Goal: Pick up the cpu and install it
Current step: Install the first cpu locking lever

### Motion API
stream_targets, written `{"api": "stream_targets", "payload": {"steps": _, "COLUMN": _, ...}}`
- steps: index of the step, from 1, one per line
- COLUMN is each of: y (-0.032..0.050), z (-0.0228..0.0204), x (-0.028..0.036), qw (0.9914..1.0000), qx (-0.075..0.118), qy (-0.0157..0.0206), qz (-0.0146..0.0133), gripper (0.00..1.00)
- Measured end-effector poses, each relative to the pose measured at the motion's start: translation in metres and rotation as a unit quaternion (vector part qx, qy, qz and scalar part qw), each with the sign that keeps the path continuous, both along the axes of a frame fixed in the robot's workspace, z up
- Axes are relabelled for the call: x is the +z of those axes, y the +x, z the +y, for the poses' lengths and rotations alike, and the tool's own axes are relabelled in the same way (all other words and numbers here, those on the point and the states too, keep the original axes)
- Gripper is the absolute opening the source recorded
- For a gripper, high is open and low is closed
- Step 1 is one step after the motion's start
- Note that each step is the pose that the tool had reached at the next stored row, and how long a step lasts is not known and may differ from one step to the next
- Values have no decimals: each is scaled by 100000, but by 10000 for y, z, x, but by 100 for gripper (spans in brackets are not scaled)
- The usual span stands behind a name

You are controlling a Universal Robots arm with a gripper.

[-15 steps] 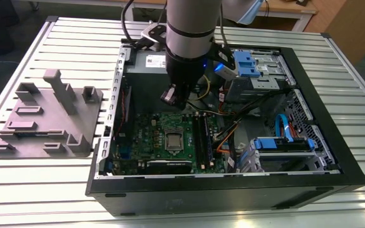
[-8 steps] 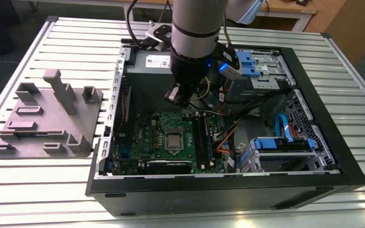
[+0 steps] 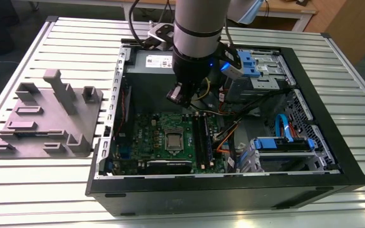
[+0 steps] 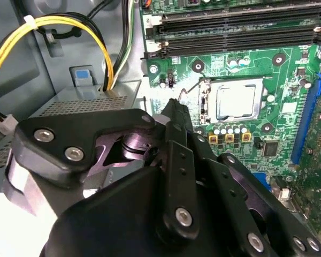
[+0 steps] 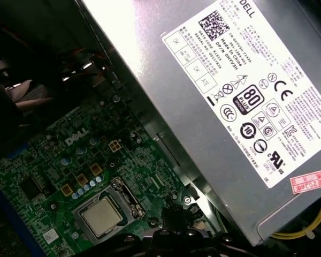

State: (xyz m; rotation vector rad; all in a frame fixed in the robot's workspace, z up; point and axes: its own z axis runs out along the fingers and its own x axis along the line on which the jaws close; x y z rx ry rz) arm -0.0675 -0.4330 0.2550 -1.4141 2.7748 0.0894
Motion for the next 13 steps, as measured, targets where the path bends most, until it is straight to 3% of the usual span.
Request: {"api": "stream_targets", "payload": {"steps": 13, "y": 13, "z": 18, "x": -29, "qw": 100000, "qx": 8, "qy": 182, "qz": 2, "gripper": 10}}
